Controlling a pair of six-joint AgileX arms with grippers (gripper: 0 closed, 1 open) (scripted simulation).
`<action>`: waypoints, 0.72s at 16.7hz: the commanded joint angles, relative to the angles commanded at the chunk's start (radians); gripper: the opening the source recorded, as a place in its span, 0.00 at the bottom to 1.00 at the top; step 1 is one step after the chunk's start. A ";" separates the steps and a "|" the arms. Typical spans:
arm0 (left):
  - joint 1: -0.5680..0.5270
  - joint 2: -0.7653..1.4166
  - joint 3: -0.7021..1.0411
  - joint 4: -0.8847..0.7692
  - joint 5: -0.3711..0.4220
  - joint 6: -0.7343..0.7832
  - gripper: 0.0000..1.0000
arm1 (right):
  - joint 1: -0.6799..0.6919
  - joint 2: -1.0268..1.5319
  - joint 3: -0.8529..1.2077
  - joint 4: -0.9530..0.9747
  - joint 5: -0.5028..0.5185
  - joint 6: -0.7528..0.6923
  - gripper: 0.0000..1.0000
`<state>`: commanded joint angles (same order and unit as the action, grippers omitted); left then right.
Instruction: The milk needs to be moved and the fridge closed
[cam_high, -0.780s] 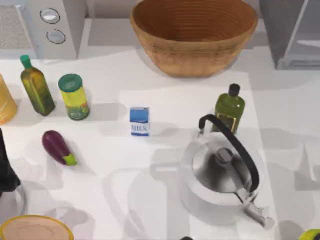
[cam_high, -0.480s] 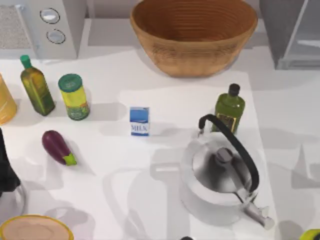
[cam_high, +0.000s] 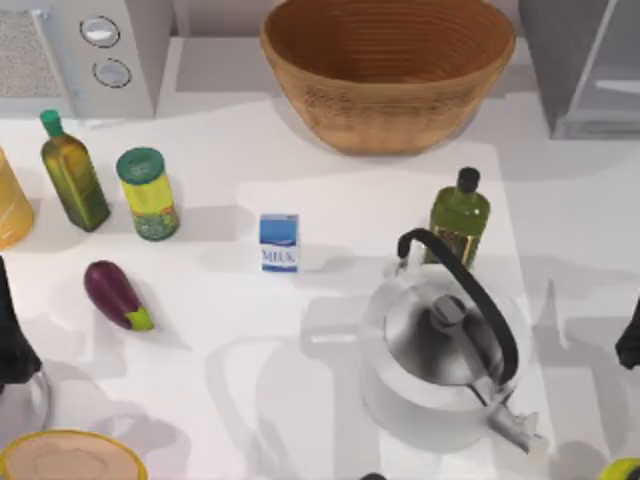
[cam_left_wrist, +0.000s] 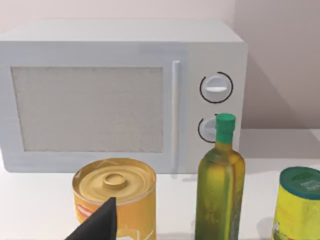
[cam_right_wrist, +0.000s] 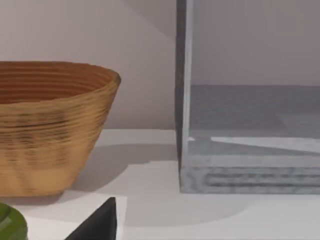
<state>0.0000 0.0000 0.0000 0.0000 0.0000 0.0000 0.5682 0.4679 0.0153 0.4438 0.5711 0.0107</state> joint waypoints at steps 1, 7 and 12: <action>0.000 0.000 0.000 0.000 0.000 0.000 1.00 | 0.065 0.048 0.002 0.045 0.066 0.001 1.00; 0.000 0.000 0.000 0.000 0.000 0.000 1.00 | 0.334 0.278 0.010 0.264 0.335 0.007 1.00; 0.000 0.000 0.000 0.000 0.000 0.000 1.00 | 0.356 0.300 0.009 0.286 0.357 0.007 1.00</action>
<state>0.0000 0.0000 0.0000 0.0000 0.0000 0.0000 0.9238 0.7681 0.0241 0.7296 0.9282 0.0181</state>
